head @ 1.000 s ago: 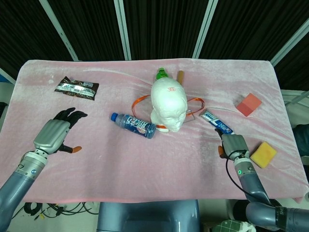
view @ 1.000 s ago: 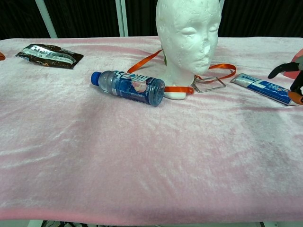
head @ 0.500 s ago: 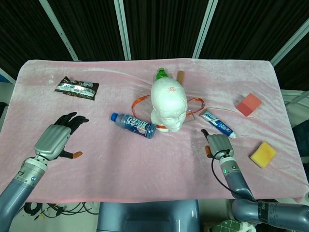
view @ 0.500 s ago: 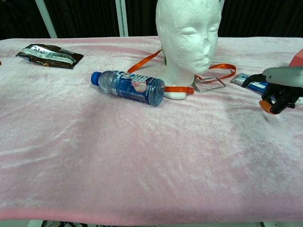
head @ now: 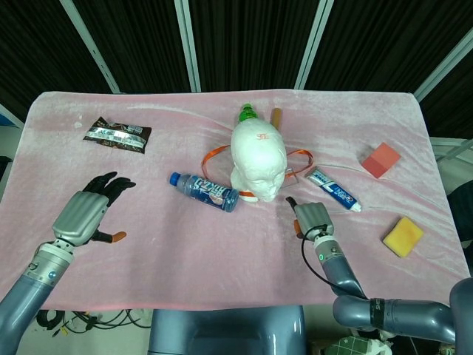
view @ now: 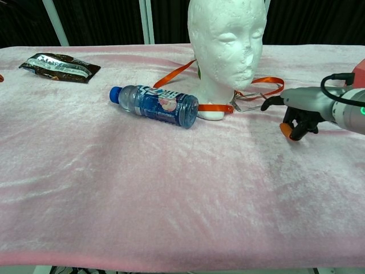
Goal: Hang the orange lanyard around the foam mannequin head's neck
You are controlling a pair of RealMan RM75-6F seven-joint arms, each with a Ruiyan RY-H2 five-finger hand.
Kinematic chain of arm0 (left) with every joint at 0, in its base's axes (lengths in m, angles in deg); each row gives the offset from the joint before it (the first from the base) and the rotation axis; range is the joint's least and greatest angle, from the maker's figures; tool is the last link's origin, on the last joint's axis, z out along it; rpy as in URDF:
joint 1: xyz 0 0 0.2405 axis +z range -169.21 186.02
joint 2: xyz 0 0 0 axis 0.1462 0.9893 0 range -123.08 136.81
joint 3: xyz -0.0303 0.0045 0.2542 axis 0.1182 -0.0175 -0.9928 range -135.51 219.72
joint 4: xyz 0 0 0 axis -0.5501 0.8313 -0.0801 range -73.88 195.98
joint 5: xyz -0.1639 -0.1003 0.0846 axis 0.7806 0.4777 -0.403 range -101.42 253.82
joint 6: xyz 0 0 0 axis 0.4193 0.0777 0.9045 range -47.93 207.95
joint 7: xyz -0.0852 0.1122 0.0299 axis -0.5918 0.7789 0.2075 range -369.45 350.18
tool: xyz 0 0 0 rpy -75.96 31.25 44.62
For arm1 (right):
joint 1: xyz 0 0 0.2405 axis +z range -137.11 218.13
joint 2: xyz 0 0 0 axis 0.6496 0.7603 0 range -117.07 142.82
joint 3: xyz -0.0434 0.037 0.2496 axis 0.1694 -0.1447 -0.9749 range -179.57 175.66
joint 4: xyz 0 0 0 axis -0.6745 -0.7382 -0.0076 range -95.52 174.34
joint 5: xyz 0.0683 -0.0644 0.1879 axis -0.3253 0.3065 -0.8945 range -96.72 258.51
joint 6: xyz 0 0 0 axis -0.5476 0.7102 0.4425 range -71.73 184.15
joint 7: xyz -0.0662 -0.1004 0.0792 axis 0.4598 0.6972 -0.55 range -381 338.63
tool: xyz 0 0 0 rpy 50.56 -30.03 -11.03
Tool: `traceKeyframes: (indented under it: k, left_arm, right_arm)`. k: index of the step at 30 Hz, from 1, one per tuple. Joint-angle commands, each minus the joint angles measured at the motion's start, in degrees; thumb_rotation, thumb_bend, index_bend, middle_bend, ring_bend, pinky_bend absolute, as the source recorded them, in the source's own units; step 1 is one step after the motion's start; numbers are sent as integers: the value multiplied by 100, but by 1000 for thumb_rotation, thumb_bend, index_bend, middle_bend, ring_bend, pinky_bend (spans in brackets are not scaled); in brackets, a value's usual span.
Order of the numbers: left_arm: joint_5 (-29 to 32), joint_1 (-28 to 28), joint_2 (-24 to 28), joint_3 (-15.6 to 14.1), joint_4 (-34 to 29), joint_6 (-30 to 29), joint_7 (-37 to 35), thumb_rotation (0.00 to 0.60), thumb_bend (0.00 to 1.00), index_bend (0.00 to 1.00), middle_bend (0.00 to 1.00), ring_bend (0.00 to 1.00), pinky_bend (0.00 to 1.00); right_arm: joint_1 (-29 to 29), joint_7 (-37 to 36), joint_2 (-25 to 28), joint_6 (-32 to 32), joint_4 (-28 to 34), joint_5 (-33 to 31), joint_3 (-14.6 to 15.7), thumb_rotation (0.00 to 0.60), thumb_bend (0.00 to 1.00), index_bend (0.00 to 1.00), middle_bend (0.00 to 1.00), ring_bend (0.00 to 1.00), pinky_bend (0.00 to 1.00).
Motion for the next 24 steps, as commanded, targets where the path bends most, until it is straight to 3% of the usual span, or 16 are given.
traceKeyframes:
  k: [1, 8, 24]
  left_arm:
    - [37, -7, -46, 4, 26, -3, 4, 600, 131, 159, 142, 0, 102]
    - [15, -23, -68, 16, -11, -22, 40, 600, 131, 159, 142, 0, 102]
    - [-6, 44, -49, 5, -30, -143, 53, 600, 131, 159, 142, 0, 102]
  right_arm:
    - [120, 85, -155, -15, -117, -96, -112, 600, 646, 133, 742, 778, 623]
    - [375, 292, -440, -55, -362, -415, -316, 600, 646, 131, 744, 781, 623]
    - [607, 394, -608, -228, -807, -702, -463, 600, 647, 129, 746, 783, 623]
